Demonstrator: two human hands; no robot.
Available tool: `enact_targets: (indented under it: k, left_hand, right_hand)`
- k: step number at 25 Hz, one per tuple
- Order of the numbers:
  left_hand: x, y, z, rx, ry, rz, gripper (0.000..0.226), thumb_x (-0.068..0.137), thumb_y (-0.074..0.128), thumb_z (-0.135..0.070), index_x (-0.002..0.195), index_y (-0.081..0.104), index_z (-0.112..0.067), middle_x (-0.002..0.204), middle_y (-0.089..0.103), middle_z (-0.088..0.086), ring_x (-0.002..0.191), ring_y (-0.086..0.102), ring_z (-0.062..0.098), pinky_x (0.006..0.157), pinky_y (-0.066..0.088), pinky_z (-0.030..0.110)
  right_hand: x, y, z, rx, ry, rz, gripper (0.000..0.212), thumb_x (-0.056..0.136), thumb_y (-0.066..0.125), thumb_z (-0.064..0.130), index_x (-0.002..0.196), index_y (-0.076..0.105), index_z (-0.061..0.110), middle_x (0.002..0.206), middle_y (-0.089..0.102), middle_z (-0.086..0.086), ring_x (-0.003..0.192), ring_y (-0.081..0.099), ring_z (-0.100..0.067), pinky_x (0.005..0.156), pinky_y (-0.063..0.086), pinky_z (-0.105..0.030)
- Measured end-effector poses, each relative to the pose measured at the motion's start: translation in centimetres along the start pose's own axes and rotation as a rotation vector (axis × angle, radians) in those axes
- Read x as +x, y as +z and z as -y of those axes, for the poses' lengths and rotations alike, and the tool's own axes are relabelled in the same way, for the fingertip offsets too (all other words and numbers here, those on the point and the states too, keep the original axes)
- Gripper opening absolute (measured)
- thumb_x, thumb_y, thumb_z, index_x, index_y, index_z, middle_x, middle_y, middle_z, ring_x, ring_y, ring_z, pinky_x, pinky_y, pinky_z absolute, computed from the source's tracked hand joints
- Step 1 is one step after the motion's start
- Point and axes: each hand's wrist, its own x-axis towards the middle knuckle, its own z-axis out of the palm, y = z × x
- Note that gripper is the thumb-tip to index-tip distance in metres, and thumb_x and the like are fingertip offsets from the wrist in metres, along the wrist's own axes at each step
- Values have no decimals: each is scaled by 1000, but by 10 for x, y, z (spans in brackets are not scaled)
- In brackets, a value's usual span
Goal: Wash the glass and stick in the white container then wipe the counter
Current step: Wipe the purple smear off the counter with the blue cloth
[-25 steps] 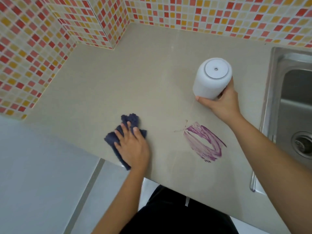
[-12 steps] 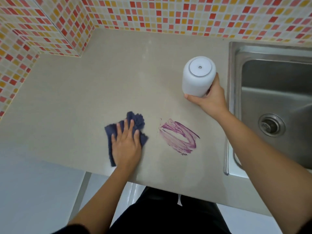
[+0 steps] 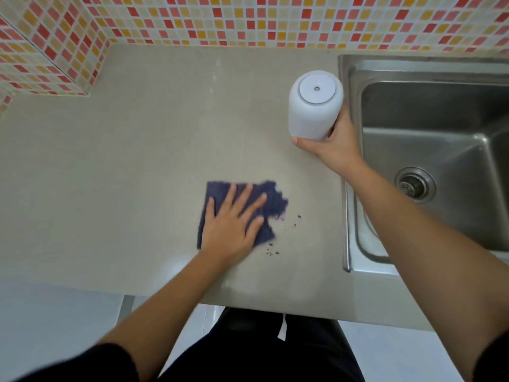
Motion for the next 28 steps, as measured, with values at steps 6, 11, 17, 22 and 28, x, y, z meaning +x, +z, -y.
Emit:
enact_targets:
  k: [6, 11, 17, 22, 28]
  left_hand:
    - [-2, 14, -84, -81, 263, 61, 44, 96, 22, -49, 139, 32, -50, 156, 22, -11, 146, 12, 26, 110, 11, 65]
    - [-51, 21, -19, 61, 307, -58, 45, 96, 17, -54, 139, 32, -50, 151, 32, -11, 142, 24, 22, 105, 23, 61]
    - [19, 16, -51, 34, 222, -60, 46, 94, 28, -49, 139, 37, -43, 151, 35, -9, 140, 31, 28, 104, 30, 63]
    - [-55, 17, 11, 52, 454, -10, 45, 97, 21, -52, 142, 27, -49, 151, 31, -13, 144, 20, 18, 106, 24, 51]
    - [62, -13, 68, -22, -101, -11, 49, 94, 10, -56, 141, 0, -51, 157, 8, -18, 147, 0, 13, 114, 8, 54]
  right_hand:
    - [24, -7, 0, -35, -4, -30, 96, 57, 87, 26, 135, 32, 19, 121, 49, 13, 112, 48, -5, 90, 40, -15]
    - [20, 11, -13, -43, 35, 4, 94, 55, 87, 26, 133, 35, 18, 118, 52, 12, 110, 51, -8, 92, 47, -25]
    - [21, 38, -16, -8, 82, 1, 87, 57, 88, 22, 128, 38, 16, 117, 55, 7, 105, 53, -10, 87, 48, -26]
    - [29, 43, -15, -23, 90, 95, 93, 57, 88, 24, 133, 35, 18, 122, 54, 8, 108, 53, -8, 83, 43, -13]
    - [-11, 16, -20, -373, 124, 148, 105, 74, 76, 21, 148, 3, 9, 157, 9, -8, 143, 8, -17, 109, 5, -16]
